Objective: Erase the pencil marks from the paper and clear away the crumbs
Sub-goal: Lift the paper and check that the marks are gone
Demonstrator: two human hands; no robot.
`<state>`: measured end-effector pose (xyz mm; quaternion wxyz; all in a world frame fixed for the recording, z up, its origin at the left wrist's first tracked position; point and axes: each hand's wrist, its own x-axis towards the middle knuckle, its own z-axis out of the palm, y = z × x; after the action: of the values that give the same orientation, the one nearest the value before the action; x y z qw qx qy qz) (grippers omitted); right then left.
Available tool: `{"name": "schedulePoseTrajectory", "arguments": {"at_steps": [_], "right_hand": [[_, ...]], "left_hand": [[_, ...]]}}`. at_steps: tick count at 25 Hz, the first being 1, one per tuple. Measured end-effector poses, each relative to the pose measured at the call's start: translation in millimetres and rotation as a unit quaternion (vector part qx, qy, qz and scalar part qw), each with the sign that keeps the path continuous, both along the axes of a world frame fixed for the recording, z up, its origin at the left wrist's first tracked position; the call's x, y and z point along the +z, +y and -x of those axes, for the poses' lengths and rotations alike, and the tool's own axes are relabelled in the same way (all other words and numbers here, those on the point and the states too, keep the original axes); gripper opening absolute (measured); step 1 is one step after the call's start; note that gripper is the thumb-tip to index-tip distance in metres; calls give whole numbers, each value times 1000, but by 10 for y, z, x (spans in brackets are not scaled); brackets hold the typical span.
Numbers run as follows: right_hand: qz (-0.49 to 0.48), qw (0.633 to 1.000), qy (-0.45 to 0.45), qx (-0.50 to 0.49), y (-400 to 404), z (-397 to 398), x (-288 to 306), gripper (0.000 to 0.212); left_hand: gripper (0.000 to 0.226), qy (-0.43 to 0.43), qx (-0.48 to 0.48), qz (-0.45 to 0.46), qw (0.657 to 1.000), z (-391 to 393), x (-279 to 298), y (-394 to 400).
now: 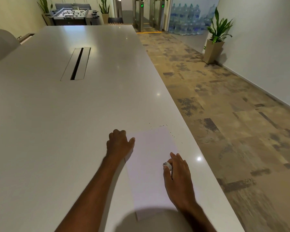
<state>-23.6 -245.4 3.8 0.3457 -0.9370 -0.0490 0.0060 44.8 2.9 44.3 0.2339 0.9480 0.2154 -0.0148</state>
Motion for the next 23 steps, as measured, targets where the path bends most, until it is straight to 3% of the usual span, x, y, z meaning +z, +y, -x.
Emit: {"name": "schedulePoseTrajectory", "arguments": {"at_steps": [2, 7, 11, 12, 14, 15, 16, 20, 23], "right_hand": [[5, 1000, 4, 0, -6, -3, -18, 56], [-1, 1000, -8, 7, -26, -15, -66, 55], [-8, 1000, -15, 5, -13, -26, -45, 53], [-10, 1000, -8, 3, -11, -30, -49, 54], [-14, 1000, 11, 2, -15, -23, -28, 59], [-15, 1000, 16, 3, -22, -17, -20, 63], [-18, 1000, 20, 4, -25, -13, -18, 66], [-71, 996, 59, -3, -29, -4, 41, 54], [-139, 988, 70, 2, 19, 109, 199, 50]], "left_hand": [[58, 29, 23, 38, 999, -83, 67, 37], [82, 102, 4, 35, 994, -154, 209, 25], [90, 37, 72, 190, 979, -43, 264, 23], [97, -2, 107, 269, 957, 13, 259, -4], [111, -81, 182, 452, 870, 173, 190, -153], [106, -103, 208, 511, 827, 272, 141, -262], [96, -111, 223, 528, 812, 353, 79, -357], [30, -136, 169, 361, 907, 538, -24, -516], [29, -157, 152, 305, 927, 582, 46, -519]]}}
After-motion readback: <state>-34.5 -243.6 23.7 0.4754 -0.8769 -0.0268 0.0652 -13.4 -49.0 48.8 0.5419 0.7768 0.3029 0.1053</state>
